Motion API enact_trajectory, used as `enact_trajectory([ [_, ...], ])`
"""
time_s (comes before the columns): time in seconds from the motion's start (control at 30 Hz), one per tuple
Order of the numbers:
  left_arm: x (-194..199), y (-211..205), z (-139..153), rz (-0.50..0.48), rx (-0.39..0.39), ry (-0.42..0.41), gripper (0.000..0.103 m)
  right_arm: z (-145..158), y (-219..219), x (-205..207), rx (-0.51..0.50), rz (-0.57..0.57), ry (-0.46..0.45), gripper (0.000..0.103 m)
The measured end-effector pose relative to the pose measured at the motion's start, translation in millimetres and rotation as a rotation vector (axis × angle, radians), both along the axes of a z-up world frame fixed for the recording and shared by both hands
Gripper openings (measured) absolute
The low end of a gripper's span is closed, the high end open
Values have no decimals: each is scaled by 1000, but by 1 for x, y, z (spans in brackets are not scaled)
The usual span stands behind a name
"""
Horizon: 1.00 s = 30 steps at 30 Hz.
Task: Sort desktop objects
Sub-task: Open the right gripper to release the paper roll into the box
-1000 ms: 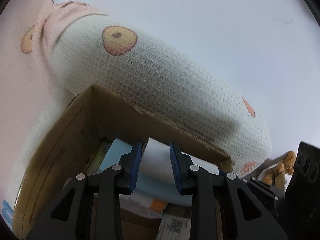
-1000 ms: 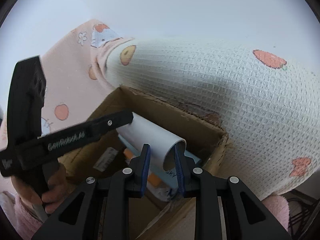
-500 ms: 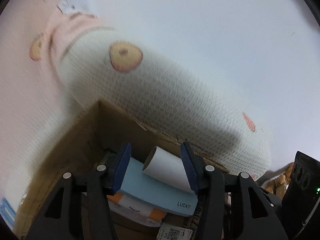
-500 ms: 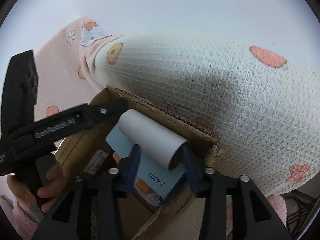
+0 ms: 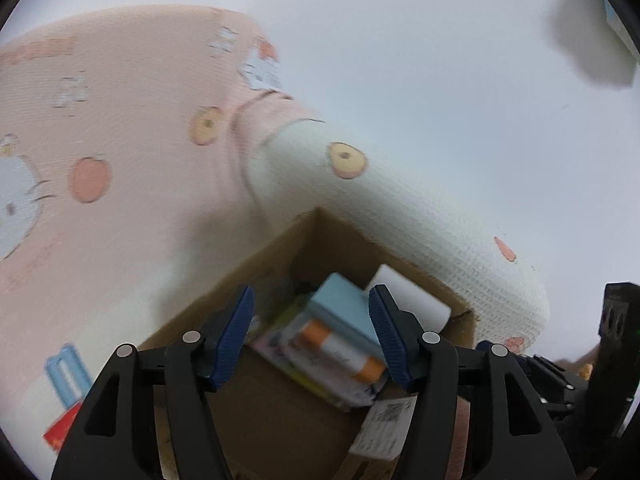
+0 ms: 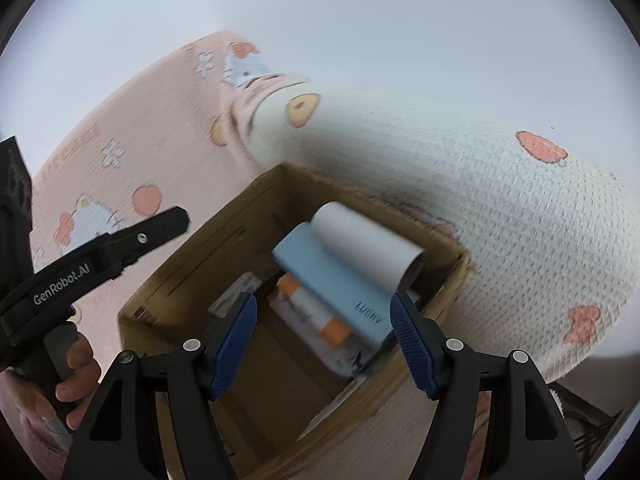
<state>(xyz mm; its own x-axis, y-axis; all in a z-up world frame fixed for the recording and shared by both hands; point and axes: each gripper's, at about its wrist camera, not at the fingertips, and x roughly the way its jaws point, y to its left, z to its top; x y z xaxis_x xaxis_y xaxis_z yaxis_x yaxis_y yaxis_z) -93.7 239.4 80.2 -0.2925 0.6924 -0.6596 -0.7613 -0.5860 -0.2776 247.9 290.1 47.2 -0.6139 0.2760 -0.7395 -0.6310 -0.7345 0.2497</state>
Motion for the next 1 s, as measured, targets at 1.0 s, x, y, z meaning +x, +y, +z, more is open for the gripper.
enact_trajectory([
  [1.0,77,-100,-46,46,-165,148,66,-7,-87,8,149,49,-287,69],
])
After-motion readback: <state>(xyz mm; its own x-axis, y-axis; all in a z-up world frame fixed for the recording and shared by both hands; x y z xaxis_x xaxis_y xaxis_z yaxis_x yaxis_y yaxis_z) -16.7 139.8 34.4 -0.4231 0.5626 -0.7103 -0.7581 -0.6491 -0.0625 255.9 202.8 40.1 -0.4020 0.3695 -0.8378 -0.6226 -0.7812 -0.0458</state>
